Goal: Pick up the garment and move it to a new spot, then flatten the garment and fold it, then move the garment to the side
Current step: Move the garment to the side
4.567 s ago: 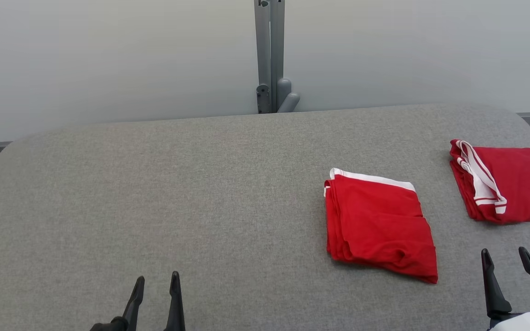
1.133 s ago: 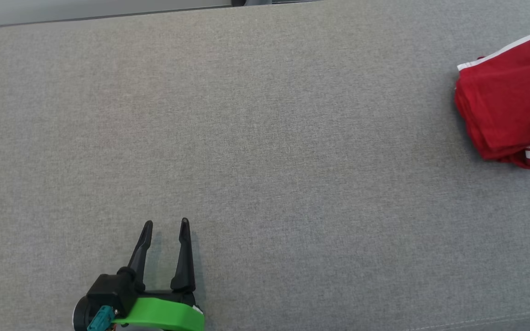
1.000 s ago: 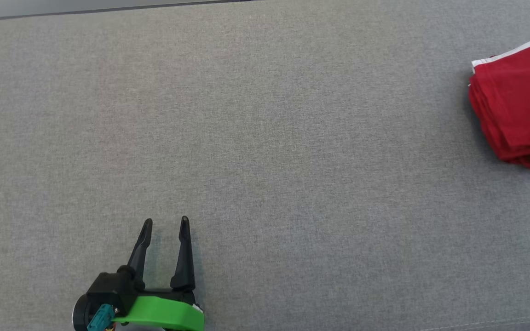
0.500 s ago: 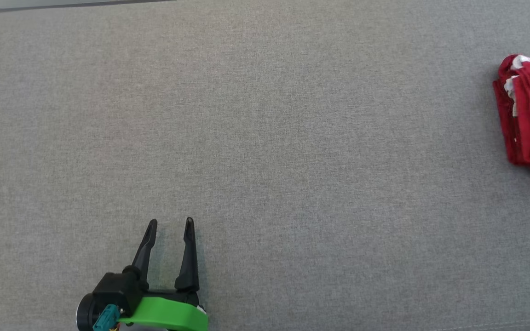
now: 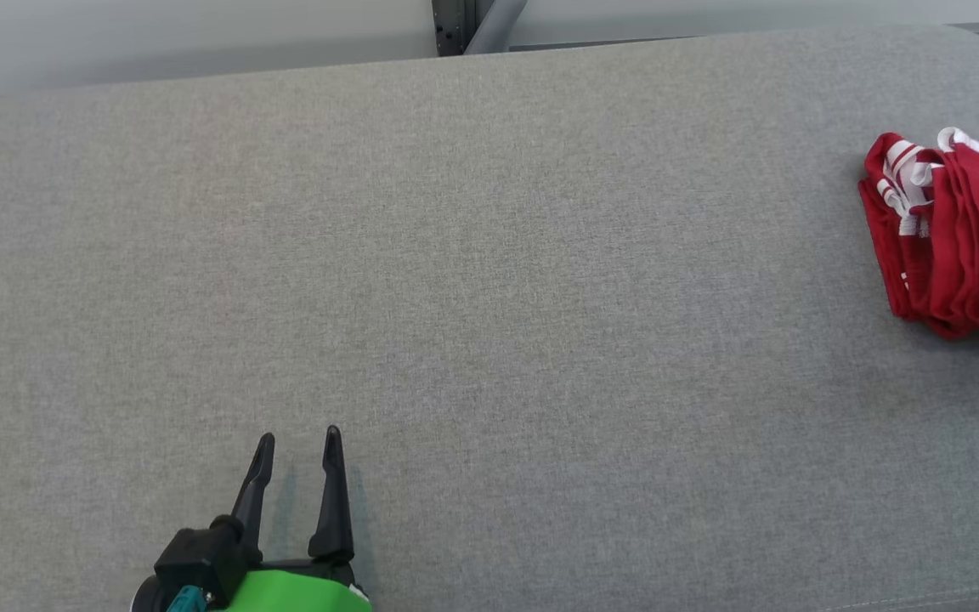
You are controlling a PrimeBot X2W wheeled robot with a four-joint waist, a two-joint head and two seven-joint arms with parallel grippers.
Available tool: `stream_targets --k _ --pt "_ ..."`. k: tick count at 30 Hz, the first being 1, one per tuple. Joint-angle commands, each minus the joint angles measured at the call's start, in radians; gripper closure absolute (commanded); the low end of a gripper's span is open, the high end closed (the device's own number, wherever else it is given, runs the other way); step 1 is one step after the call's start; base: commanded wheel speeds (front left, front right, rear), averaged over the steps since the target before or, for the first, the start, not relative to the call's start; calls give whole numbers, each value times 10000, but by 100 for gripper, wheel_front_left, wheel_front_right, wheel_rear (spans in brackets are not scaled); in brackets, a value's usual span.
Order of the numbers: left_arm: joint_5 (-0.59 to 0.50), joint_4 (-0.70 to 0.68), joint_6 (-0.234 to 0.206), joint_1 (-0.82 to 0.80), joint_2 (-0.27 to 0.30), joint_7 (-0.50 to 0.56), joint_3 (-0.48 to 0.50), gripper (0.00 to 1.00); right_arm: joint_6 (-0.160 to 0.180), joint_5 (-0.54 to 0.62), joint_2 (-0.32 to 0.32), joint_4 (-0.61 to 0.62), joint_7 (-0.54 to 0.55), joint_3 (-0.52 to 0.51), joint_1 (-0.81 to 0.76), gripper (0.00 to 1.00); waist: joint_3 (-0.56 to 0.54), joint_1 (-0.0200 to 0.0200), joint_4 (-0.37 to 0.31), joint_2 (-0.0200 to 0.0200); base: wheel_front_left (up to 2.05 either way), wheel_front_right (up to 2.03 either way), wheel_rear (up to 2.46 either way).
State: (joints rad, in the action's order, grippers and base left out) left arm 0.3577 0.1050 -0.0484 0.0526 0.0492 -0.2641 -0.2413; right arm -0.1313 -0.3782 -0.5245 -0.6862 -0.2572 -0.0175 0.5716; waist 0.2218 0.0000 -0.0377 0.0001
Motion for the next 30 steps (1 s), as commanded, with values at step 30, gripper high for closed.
stream_targets --k 30 --pt "-492 1153 447 588 30 5 1058 0 12 3366 4606 5205 -78 -1570 -6640 0 -2298 0 749 -1 0 0 0"
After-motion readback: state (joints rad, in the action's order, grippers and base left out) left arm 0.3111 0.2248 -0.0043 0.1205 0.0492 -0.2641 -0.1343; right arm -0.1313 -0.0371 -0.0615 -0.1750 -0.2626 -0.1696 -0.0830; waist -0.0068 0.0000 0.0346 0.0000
